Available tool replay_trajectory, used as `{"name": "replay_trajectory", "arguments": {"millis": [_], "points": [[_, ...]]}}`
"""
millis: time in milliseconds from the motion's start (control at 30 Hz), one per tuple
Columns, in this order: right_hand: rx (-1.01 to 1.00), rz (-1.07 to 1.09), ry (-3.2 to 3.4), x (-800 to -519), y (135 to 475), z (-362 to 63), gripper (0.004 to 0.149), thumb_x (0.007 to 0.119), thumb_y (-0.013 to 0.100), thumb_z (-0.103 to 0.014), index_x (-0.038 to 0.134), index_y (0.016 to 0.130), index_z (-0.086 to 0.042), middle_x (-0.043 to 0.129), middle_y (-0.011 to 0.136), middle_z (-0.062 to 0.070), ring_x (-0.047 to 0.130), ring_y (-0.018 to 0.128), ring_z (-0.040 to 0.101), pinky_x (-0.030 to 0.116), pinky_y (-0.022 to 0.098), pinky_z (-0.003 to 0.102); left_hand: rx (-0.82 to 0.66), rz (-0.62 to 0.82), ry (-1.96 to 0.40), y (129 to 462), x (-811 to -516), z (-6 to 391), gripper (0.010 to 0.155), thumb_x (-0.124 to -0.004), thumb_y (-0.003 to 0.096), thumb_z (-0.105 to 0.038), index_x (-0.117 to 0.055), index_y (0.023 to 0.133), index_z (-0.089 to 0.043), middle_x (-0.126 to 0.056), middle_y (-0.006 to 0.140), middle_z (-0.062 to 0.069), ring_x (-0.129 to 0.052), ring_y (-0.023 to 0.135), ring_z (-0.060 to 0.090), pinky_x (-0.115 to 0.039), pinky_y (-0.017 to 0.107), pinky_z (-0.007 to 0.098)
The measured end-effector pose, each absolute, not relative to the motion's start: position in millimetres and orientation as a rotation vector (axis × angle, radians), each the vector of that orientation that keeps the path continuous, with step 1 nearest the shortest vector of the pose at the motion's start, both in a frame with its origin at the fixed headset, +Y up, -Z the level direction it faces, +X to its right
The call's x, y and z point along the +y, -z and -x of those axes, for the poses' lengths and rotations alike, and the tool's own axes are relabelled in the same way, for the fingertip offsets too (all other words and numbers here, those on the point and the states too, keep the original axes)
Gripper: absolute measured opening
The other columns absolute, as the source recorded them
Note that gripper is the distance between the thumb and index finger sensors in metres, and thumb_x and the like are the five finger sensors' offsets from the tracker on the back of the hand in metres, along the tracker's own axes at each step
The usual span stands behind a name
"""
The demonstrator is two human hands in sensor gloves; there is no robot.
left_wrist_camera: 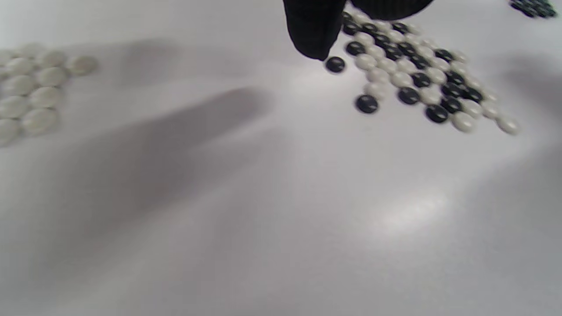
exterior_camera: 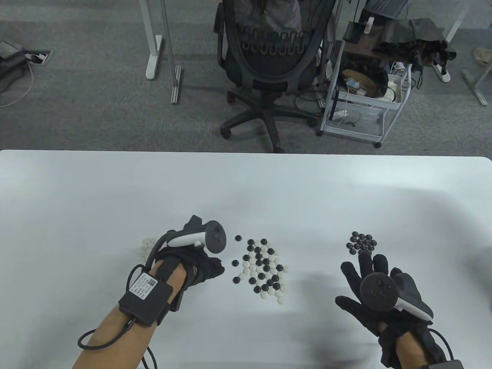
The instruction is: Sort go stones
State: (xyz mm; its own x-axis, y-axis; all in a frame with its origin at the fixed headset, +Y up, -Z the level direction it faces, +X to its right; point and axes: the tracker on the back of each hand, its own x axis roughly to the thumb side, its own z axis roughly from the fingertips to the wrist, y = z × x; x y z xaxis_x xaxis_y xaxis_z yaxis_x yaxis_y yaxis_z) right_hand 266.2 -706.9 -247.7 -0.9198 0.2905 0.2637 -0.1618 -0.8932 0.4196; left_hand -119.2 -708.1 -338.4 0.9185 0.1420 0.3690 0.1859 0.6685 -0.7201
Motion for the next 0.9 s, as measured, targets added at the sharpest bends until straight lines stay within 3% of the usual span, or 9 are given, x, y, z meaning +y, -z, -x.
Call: {"name": "replay_trajectory", "arguments": {"millis": [200, 500, 733, 900], "points": [[0.580, -0.473, -2.803, -707, 248, -267, 0.084, 0.055, 0.056, -0.055, 0.016, 0.114, -0.009, -0.008, 0.106, 0.034, -0.011, 0.087, 0.060, 0.003, 0.051, 0.081, -0.541, 0.857, 0.084, 331, -727, 81, 0.064, -0.043, 0.0550, -0.048, -0.049, 0.117, -0.031, 0.014, 0.113, 0.028, 0.018, 0.091, 0.058, 0.000, 0.059, 0.083], [0.581, -0.471, -2.799, -707, 248, -267, 0.084, 0.055, 0.056, -0.055, 0.016, 0.114, -0.009, -0.008, 0.106, 0.034, -0.011, 0.087, 0.060, 0.003, 0.051, 0.081, -0.551, 0.876, 0.109, 336, -747, 73, 0.064, -0.042, 0.0545, -0.048, -0.041, 0.117, -0.034, 0.018, 0.111, 0.027, 0.021, 0.090, 0.057, 0.001, 0.059, 0.083], [0.585, -0.470, -2.797, -707, 248, -268, 0.084, 0.055, 0.056, -0.055, 0.016, 0.114, -0.009, -0.008, 0.106, 0.034, -0.011, 0.087, 0.060, 0.003, 0.051, 0.081, -0.476, 0.877, 0.064, 343, -745, 99, 0.065, -0.042, 0.0544, -0.048, -0.045, 0.117, -0.034, 0.019, 0.111, 0.026, 0.021, 0.090, 0.057, 0.002, 0.059, 0.083], [0.592, -0.473, -2.797, -707, 248, -267, 0.084, 0.055, 0.056, -0.055, 0.016, 0.114, -0.009, -0.008, 0.106, 0.034, -0.011, 0.087, 0.060, 0.003, 0.051, 0.081, -0.333, 0.875, -0.017, 355, -742, 138, 0.065, -0.043, 0.0541, -0.049, -0.051, 0.117, -0.033, 0.017, 0.112, 0.026, 0.020, 0.091, 0.057, 0.002, 0.059, 0.083]]}}
